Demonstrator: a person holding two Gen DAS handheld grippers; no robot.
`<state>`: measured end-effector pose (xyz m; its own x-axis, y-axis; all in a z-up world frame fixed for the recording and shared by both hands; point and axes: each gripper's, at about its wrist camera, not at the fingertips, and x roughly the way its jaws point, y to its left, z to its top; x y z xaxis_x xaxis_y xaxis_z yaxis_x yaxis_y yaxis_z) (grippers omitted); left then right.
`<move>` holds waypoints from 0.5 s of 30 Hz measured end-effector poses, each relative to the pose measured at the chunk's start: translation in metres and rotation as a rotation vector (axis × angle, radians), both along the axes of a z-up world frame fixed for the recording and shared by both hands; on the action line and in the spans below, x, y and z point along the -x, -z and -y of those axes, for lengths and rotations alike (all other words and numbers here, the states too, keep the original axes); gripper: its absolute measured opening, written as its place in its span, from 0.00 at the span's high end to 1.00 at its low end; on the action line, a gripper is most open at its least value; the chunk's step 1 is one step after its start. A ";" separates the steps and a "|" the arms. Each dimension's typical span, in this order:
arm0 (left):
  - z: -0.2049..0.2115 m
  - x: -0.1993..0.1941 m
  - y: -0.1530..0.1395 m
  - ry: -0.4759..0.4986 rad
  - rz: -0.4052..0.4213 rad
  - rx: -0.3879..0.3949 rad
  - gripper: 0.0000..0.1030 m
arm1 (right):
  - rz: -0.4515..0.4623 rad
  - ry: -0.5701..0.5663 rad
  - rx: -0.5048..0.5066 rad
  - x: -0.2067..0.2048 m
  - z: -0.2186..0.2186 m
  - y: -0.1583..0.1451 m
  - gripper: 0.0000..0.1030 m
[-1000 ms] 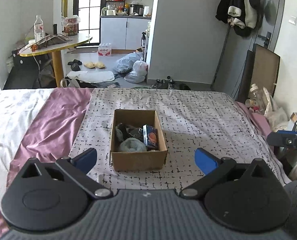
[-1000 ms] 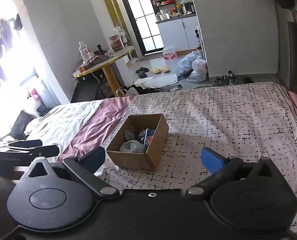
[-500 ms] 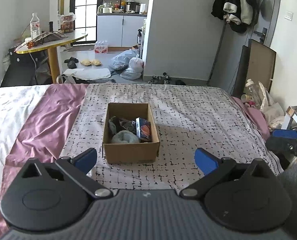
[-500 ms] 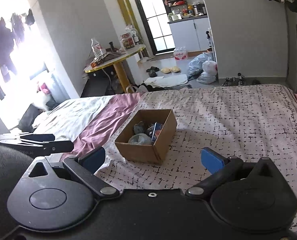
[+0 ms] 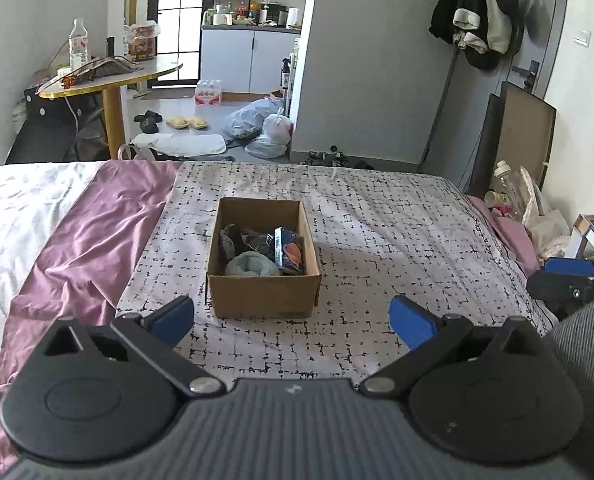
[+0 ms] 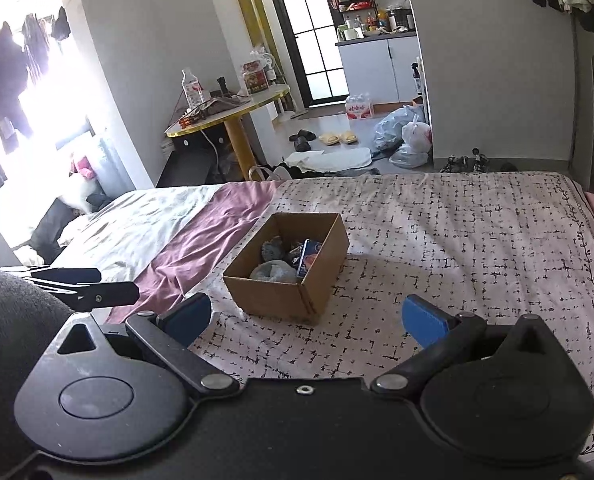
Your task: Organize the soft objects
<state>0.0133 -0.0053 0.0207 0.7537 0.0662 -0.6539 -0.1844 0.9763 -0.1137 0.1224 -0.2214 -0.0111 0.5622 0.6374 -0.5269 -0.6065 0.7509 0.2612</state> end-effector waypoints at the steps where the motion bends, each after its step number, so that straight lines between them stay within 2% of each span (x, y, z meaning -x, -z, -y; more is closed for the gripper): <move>1: 0.000 -0.001 0.000 0.003 -0.002 0.001 0.00 | -0.004 0.000 -0.003 0.000 0.000 0.000 0.00; 8: 0.002 0.002 0.000 -0.010 0.009 -0.005 0.00 | -0.017 0.015 -0.003 0.001 0.004 0.002 0.00; 15: 0.000 0.002 0.005 -0.010 0.009 0.030 0.00 | -0.010 0.037 0.010 0.001 0.009 0.003 0.00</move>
